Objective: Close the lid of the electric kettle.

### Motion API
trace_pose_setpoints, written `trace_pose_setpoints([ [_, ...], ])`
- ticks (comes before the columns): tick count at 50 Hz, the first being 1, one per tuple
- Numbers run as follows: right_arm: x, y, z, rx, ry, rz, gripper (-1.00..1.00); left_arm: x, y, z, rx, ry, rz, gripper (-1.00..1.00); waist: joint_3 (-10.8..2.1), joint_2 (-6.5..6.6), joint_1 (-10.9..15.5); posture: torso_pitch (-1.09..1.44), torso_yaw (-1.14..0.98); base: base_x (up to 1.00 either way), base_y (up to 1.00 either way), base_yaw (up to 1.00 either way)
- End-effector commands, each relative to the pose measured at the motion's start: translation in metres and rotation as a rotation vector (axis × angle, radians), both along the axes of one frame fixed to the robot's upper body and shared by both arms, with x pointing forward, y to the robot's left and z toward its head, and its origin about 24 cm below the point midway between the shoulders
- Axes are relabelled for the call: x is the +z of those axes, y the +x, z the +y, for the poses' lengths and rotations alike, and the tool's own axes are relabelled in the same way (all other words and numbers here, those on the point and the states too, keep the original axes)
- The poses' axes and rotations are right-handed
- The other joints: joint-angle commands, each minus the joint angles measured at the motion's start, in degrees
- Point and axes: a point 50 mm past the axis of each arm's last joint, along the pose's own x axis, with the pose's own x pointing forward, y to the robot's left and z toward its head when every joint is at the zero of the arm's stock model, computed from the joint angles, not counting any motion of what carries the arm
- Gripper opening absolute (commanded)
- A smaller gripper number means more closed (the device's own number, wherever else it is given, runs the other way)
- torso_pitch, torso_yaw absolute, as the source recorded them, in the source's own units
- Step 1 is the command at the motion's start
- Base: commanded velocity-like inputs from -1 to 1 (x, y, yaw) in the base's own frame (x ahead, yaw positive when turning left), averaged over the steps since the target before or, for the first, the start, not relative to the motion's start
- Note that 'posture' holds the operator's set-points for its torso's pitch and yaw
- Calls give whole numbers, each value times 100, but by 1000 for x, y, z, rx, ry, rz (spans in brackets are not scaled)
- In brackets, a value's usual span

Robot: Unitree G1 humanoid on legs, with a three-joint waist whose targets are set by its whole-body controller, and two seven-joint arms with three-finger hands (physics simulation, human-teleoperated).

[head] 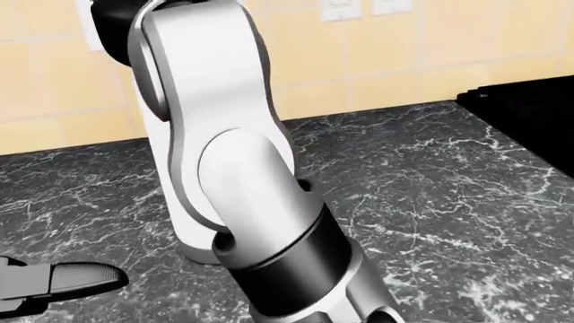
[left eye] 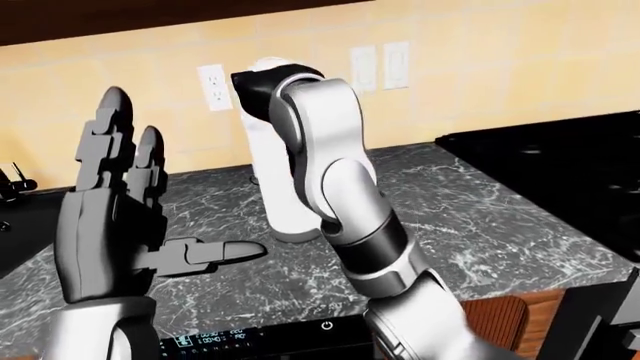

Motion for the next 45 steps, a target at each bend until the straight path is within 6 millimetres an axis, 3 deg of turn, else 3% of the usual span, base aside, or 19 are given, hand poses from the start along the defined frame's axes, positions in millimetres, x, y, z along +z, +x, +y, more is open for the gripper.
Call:
trace_pose_setpoints([
  [1,12,-2,-4,-11,26,-60,100,8,-2,2,12,9,-59,100,26,39,5,-61,0,0,0,0],
  [10,21,-8,-7,27,69,-87,100,5,-1,1,15,12,-56,100,32,22,62,-61,0,0,0,0],
  [18,23,-2,-11,16,80,-91,100,5,-1,0,13,12,-55,100,26,7,98,-61,0,0,0,0],
  [45,14,1,-15,2,69,-83,100,6,-1,0,8,6,-56,100,18,8,162,-61,0,0,0,0],
])
